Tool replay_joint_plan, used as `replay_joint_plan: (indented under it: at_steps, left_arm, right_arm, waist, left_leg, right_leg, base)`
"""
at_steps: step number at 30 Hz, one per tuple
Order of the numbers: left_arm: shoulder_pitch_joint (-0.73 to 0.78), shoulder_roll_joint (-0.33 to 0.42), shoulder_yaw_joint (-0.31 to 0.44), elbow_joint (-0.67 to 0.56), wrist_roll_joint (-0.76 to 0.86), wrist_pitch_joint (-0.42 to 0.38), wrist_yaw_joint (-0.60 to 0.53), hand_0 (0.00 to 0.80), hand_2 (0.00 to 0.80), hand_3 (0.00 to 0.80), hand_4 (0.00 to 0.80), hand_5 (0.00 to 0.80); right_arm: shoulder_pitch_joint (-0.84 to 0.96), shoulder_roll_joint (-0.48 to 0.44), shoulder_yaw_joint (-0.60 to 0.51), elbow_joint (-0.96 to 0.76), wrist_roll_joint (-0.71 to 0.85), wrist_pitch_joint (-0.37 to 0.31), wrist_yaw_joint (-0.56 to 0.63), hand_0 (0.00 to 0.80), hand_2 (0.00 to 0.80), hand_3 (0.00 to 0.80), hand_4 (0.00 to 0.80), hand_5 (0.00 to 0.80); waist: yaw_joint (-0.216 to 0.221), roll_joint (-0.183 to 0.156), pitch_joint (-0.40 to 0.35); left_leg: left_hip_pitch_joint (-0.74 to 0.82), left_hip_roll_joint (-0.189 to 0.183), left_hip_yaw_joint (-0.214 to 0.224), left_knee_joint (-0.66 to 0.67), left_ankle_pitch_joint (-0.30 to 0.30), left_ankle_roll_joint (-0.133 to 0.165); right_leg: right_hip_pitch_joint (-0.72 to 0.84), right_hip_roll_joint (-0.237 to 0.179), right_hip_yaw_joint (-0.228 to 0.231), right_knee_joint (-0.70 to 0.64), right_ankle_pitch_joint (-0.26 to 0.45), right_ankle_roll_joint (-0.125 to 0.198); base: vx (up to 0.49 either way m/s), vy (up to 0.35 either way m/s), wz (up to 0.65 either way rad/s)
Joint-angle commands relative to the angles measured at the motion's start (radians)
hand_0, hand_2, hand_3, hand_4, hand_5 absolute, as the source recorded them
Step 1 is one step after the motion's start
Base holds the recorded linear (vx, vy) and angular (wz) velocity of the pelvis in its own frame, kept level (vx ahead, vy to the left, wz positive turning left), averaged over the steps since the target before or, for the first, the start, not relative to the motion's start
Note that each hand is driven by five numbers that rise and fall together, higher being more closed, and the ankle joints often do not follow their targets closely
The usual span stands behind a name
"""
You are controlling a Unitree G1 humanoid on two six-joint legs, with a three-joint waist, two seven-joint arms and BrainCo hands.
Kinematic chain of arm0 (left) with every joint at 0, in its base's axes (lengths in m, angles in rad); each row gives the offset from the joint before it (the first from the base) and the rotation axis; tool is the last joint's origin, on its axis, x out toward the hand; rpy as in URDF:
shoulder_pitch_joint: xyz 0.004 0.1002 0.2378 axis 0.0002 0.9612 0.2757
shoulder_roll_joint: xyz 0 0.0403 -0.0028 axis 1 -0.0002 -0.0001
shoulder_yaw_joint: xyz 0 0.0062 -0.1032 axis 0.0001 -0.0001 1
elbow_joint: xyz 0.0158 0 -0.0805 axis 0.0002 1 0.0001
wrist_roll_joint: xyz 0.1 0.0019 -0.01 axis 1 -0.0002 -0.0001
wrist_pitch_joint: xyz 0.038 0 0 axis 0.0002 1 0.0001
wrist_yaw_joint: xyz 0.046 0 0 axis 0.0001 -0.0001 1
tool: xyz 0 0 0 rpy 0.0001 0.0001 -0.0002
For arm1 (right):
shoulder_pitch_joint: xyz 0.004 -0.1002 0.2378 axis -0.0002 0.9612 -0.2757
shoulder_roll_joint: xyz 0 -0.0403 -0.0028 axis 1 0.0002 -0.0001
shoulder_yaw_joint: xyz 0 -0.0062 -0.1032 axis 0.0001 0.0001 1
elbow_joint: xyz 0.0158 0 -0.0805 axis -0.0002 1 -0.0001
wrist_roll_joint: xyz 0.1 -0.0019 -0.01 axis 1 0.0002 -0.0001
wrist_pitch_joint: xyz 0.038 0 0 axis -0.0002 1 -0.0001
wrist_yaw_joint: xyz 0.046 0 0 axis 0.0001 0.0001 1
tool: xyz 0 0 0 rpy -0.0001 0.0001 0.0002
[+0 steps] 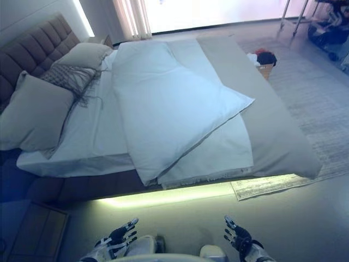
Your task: Make the bed neatly
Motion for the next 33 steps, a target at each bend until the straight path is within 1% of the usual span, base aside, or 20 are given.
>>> replay_joint_plan:
  at_steps: [1,3,4,5,7,9,11,14,16,17,18,19,21,23,24,25,26,28,30,33]
  left_arm:
    - [0.049,-0.009,0.029,-0.012,-0.104,-0.023,-0.017,0.0,0.0,0.0,0.0,0.0]
    - [0.064,-0.011,0.051,-0.018,-0.13,-0.031,-0.015,0.0,0.0,0.0,0.0,0.0]
    - [0.07,-0.009,0.065,-0.016,-0.123,-0.034,-0.014,0.0,0.0,0.0,0.0,0.0]
    - [0.071,-0.007,0.071,-0.014,-0.114,-0.032,-0.011,0.0,0.0,0.0,0.0,0.0]
    - [0.072,0.0,0.083,-0.008,-0.089,-0.018,0.004,0.0,0.0,0.0,0.0,0.0]
    - [0.069,0.016,0.084,-0.001,-0.062,-0.013,-0.004,0.0,0.0,0.0,0.0,0.0]
    - [0.061,0.023,0.075,-0.004,-0.055,-0.009,-0.016,0.0,0.0,0.0,0.0,0.0]
    - [0.046,0.031,0.06,-0.013,-0.018,0.008,-0.012,0.0,0.0,0.0,0.0,0.0]
    - [0.037,0.036,0.05,-0.017,-0.005,0.013,-0.015,0.0,0.0,0.0,0.0,0.0]
    - [0.029,0.042,0.037,-0.017,0.012,0.013,-0.025,0.0,0.0,0.0,0.0,0.0]
    - [0.028,0.046,0.028,-0.022,0.024,0.013,-0.027,0.0,0.0,0.0,0.0,0.0]
    - [0.02,0.049,0.017,-0.025,0.026,0.015,-0.024,0.0,0.0,0.0,0.0,0.0]
    - [-0.008,0.056,0.004,-0.029,0.009,0.012,-0.015,0.0,0.0,0.0,0.0,0.0]
    - [-0.04,0.064,-0.01,-0.045,-0.029,-0.002,-0.016,0.0,0.0,0.0,0.0,0.0]
    - [-0.065,0.075,-0.012,-0.057,-0.042,-0.015,-0.024,0.0,0.0,0.0,0.0,0.0]
    - [-0.093,0.086,-0.017,-0.067,-0.05,-0.025,-0.029,0.0,0.0,0.0,0.0,0.0]
    - [-0.121,0.09,-0.017,-0.071,-0.053,-0.037,-0.032,0.0,0.0,0.0,0.0,0.0]
    - [-0.123,0.091,-0.027,-0.075,-0.093,-0.044,-0.018,0.0,0.0,0.0,0.0,0.0]
    - [-0.102,0.079,-0.021,-0.087,-0.104,-0.033,-0.005,0.0,0.0,0.0,0.0,0.0]
    - [-0.102,0.075,-0.033,-0.083,-0.084,-0.027,-0.006,0.0,0.0,0.0,0.0,0.0]
  right_arm:
    - [0.006,-0.034,-0.035,0.025,-0.036,-0.011,0.02,0.0,0.0,0.0,0.0,0.0]
    - [0.02,-0.041,-0.056,0.043,-0.048,-0.013,0.03,0.0,0.0,0.0,0.0,0.0]
    - [0.025,-0.036,-0.066,0.057,-0.039,-0.018,0.033,0.0,0.0,0.0,0.0,0.0]
    - [0.028,-0.032,-0.07,0.064,-0.029,-0.024,0.028,0.0,0.0,0.0,0.0,0.0]
    - [0.033,-0.023,-0.078,0.072,-0.01,-0.027,0.022,0.0,0.0,0.0,0.0,0.0]
    - [0.034,-0.017,-0.092,0.061,0.016,-0.025,0.043,0.0,0.0,0.0,0.0,0.0]
    - [0.026,-0.01,-0.095,0.046,0.027,-0.028,0.052,0.0,0.0,0.0,0.0,0.0]
    - [0.017,0.012,-0.085,-0.001,0.059,-0.04,0.036,0.0,0.0,0.0,0.0,0.0]
    - [0.021,0.025,-0.081,-0.013,0.04,-0.054,0.03,0.0,0.0,0.0,0.0,0.0]
    - [0.026,0.032,-0.08,-0.017,0.043,-0.064,0.018,0.0,0.0,0.0,0.0,0.0]
    - [0.028,0.03,-0.085,-0.018,0.05,-0.067,0.012,0.0,0.0,0.0,0.0,0.0]
    - [0.029,0.028,-0.089,-0.02,0.055,-0.069,0.004,0.0,0.0,0.0,0.0,0.0]
    - [0.016,0.018,-0.089,-0.013,0.079,-0.063,0.013,0.0,0.0,0.0,0.0,0.0]
    - [-0.023,0.011,-0.076,-0.02,0.126,-0.067,0.041,0.0,0.0,0.0,0.0,0.0]
    - [-0.058,0.005,-0.064,-0.029,0.165,-0.077,0.05,0.0,0.0,0.0,0.0,0.0]
    - [-0.096,0.005,-0.059,-0.042,0.203,-0.086,0.047,0.0,0.0,0.0,0.0,0.0]
    - [-0.134,0.008,-0.058,-0.056,0.231,-0.094,0.038,0.0,0.0,0.0,0.0,0.0]
    - [-0.148,0.013,-0.055,-0.081,0.236,-0.1,0.005,0.0,0.0,0.0,0.0,0.0]
    - [-0.144,0.008,-0.059,-0.102,0.232,-0.099,-0.036,0.0,0.0,0.0,0.0,0.0]
    - [-0.161,-0.011,-0.073,-0.106,0.244,-0.123,-0.082,0.0,0.0,0.0,0.0,0.0]
  waist:
    - [0.044,0.009,0.013]
    - [0.047,0.02,0.008]
    - [0.048,0.022,0.002]
    - [0.051,0.021,-0.003]
    - [0.061,0.015,-0.022]
    - [0.073,0.006,-0.038]
    - [0.068,0.006,-0.044]
    - [0.072,-0.019,-0.064]
    - [0.073,-0.042,-0.078]
    - [0.065,-0.046,-0.085]
    - [0.054,-0.041,-0.085]
    - [0.044,-0.037,-0.08]
    - [0.032,-0.021,-0.056]
    - [0.028,-0.008,-0.012]
    - [0.024,-0.006,0.027]
    - [0.019,-0.016,0.066]
    - [0.014,-0.023,0.095]
    - [-0.001,-0.031,0.106]
    - [0.005,-0.039,0.095]
    - [0.015,-0.051,0.099]
  left_leg:
    - [-0.102,0.024,-0.007,-0.001,0.11,0.008]
    - [-0.101,0.055,0.031,-0.001,0.128,-0.003]
    - [-0.086,0.065,0.065,-0.001,0.121,0.0]
    - [-0.081,0.066,0.076,-0.001,0.11,0.003]
    - [-0.073,0.055,0.071,0.008,0.092,0.013]
    - [-0.095,0.032,0.048,0.078,0.099,0.022]
    - [-0.097,0.034,0.065,0.119,0.073,0.04]
    - [-0.128,-0.004,0.072,0.213,0.016,0.09]
    - [-0.129,-0.056,0.068,0.202,-0.014,0.134]
    - [-0.118,-0.091,0.05,0.191,-0.036,0.161]
    - [-0.101,-0.102,0.039,0.183,-0.044,0.169]
    - [-0.086,-0.108,0.035,0.18,-0.054,0.174]
    - [-0.059,-0.094,0.043,0.175,-0.053,0.162]
    - [-0.044,-0.078,0.036,0.194,-0.064,0.141]
    - [-0.048,-0.072,0.019,0.212,-0.079,0.132]
    - [-0.065,-0.072,0.01,0.249,-0.116,0.128]
    - [-0.088,-0.064,0.01,0.28,-0.141,0.124]
    - [-0.122,-0.027,0.017,0.369,-0.182,0.124]
    - [-0.142,0.007,0.017,0.443,-0.21,0.111]
    - [-0.163,0.036,0.001,0.464,-0.191,0.094]
  right_leg:
    - [0.164,0.012,0.036,0.025,-0.112,0.085]
    - [0.195,0.003,0.023,0.044,-0.158,0.093]
    - [0.21,-0.013,0.01,0.058,-0.174,0.104]
    - [0.22,-0.025,0.004,0.069,-0.185,0.113]
    - [0.246,-0.054,-0.001,0.089,-0.207,0.135]
    - [0.265,-0.082,0.005,0.112,-0.212,0.149]
    - [0.247,-0.107,-0.018,0.161,-0.214,0.158]
    - [0.237,-0.15,-0.02,0.223,-0.139,0.19]
    - [0.203,-0.178,-0.011,0.323,-0.03,0.216]
    - [0.131,-0.184,0.018,0.43,0.048,0.23]
    - [0.054,-0.173,0.036,0.496,0.079,0.23]
    - [-0.017,-0.184,0.031,0.533,0.094,0.221]
    - [-0.139,-0.201,-0.01,0.494,0.059,0.19]
    - [-0.244,-0.192,-0.05,0.332,0.031,0.16]
    - [-0.316,-0.199,-0.053,0.272,0.063,0.159]
    - [-0.392,-0.233,-0.043,0.22,0.141,0.172]
    - [-0.451,-0.263,-0.036,0.187,0.185,0.184]
    - [-0.452,-0.264,-0.016,0.204,0.157,0.192]
    - [-0.412,-0.266,-0.029,0.242,0.106,0.202]
    - [-0.392,-0.263,-0.061,0.242,0.09,0.199]
  base:
    - [0.416,0.177,-0.17]
    - [0.482,0.23,-0.35]
    - [0.452,0.229,-0.35]
    - [0.573,0.278,-0.18]
    - [0.546,0.262,-0.05]
    - [0.507,0.288,-0.13]
    - [0.406,0.295,-0.22]
    - [0.392,0.268,0.21]
    - [0.332,0.207,0.19]
    - [0.302,0.181,0.08]
    - [0.326,0.175,0.21]
    - [0.245,0.09,0.31]
    - [0.16,-0.032,0.35]
    - [-0.08,-0.228,0.14]
    - [-0.286,-0.364,-0.05]
    - [-0.329,-0.386,-0.03]
    - [-0.217,-0.37,0.12]
    - [0.072,-0.248,0.48]
    - [0.288,-0.179,0.93]
    - [0.127,-0.151,0.52]
